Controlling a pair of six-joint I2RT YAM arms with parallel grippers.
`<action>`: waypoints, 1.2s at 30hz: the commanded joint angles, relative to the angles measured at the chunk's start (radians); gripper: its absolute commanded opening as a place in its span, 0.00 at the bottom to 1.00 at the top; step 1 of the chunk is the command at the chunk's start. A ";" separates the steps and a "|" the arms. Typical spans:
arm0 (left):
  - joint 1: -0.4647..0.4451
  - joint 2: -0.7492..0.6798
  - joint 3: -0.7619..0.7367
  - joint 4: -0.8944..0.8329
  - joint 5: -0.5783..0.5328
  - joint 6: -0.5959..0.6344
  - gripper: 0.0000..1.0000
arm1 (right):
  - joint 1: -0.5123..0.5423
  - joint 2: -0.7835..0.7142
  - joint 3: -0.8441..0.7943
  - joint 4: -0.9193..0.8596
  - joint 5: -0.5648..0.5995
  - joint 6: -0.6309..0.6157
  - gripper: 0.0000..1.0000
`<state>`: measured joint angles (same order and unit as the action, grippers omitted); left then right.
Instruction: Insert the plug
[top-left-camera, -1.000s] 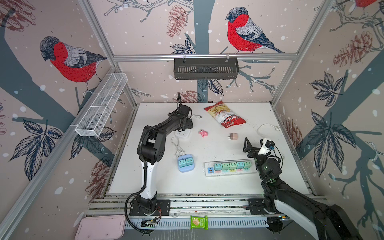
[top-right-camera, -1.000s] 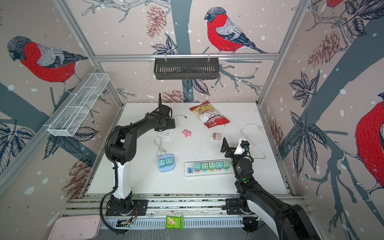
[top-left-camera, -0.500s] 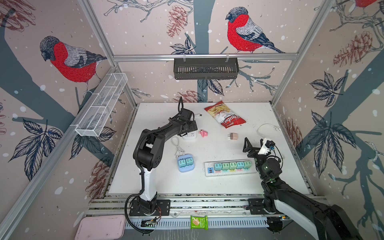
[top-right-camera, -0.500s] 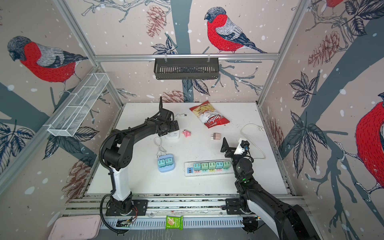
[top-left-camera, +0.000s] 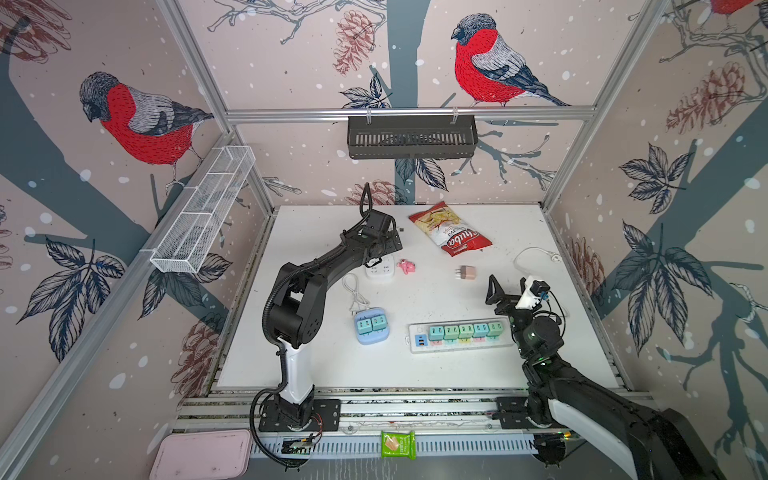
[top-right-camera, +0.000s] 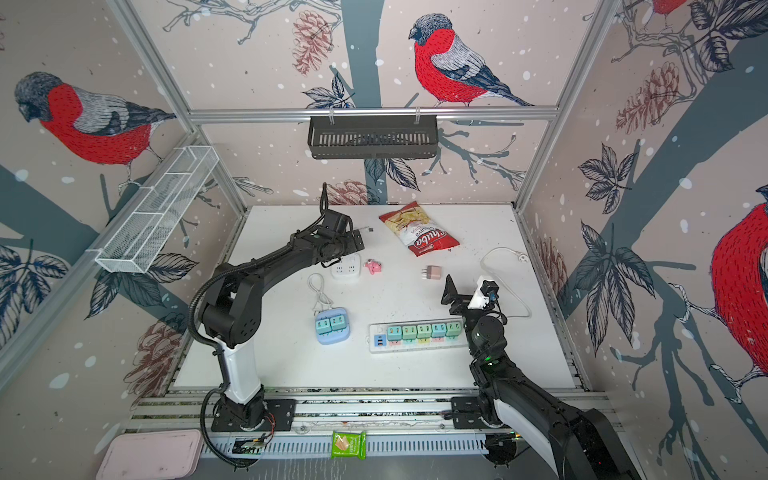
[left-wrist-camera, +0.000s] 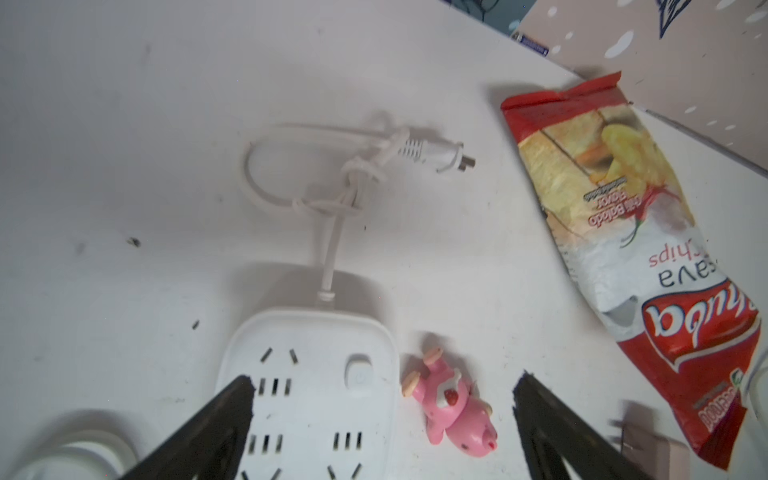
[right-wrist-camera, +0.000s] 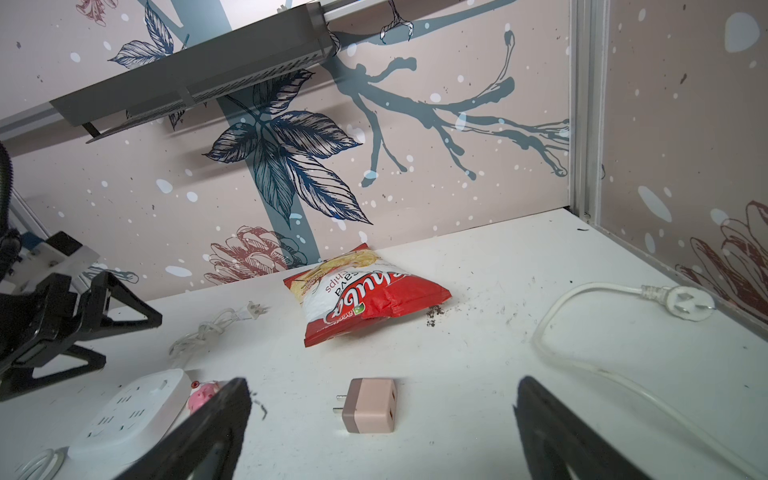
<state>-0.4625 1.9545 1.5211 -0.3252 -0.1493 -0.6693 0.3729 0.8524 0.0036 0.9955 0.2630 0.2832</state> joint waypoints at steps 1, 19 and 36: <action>0.018 0.055 0.098 -0.085 -0.098 0.062 0.97 | 0.001 0.000 0.001 0.020 0.005 0.002 1.00; 0.014 0.257 0.225 -0.217 -0.038 0.103 0.93 | 0.000 0.002 0.002 0.019 0.008 0.003 1.00; -0.099 0.010 -0.138 -0.041 0.044 0.009 0.91 | -0.087 0.104 0.084 -0.088 0.144 0.162 1.00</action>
<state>-0.5396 2.0029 1.4189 -0.4263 -0.1303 -0.6136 0.3050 0.9321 0.0650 0.9409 0.3756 0.3744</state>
